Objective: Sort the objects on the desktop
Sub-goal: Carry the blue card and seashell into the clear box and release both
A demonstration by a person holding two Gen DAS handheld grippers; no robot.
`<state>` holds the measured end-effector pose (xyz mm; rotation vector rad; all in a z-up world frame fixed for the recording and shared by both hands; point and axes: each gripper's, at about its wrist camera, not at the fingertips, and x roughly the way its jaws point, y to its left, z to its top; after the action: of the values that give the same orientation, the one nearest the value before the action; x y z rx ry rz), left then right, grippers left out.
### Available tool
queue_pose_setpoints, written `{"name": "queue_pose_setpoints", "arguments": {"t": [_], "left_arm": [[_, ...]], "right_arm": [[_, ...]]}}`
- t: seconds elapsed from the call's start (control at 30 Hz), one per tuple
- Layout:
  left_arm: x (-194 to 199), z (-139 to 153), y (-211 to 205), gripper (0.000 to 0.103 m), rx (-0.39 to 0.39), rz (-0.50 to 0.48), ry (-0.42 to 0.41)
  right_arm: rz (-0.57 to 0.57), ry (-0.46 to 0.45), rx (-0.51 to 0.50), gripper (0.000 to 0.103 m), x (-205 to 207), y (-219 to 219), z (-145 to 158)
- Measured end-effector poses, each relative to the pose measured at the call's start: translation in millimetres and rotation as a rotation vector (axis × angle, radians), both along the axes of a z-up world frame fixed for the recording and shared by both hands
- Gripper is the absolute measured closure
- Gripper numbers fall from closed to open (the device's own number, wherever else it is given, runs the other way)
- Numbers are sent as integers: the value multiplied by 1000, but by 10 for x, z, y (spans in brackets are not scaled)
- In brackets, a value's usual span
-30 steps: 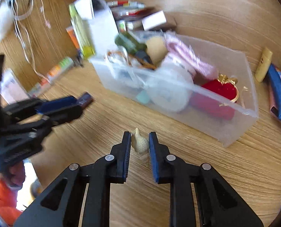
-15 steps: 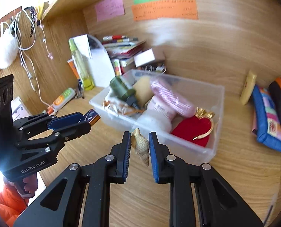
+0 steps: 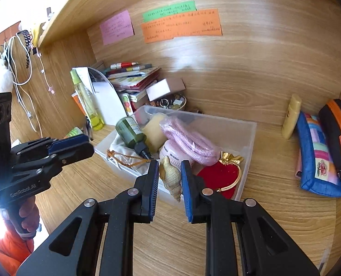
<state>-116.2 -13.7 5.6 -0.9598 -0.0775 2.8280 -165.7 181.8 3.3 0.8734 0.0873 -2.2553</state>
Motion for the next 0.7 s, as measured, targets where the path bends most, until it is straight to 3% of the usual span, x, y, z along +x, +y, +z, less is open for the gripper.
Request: {"name": "queue_pose_setpoints", "arguments": {"t": [0.2, 0.37, 0.7], "left_arm": [[-38, -497, 66, 76, -48, -31, -150], [-131, -821, 116, 69, -41, -41, -256], [-198, -908, 204, 68, -87, -21, -270]], "right_arm": [[-4, -35, 10, 86, -128, -32, -142], [-6, -50, 7, 85, -184, -43, -191], [-19, -56, 27, 85, -286, -29, -230]]}}
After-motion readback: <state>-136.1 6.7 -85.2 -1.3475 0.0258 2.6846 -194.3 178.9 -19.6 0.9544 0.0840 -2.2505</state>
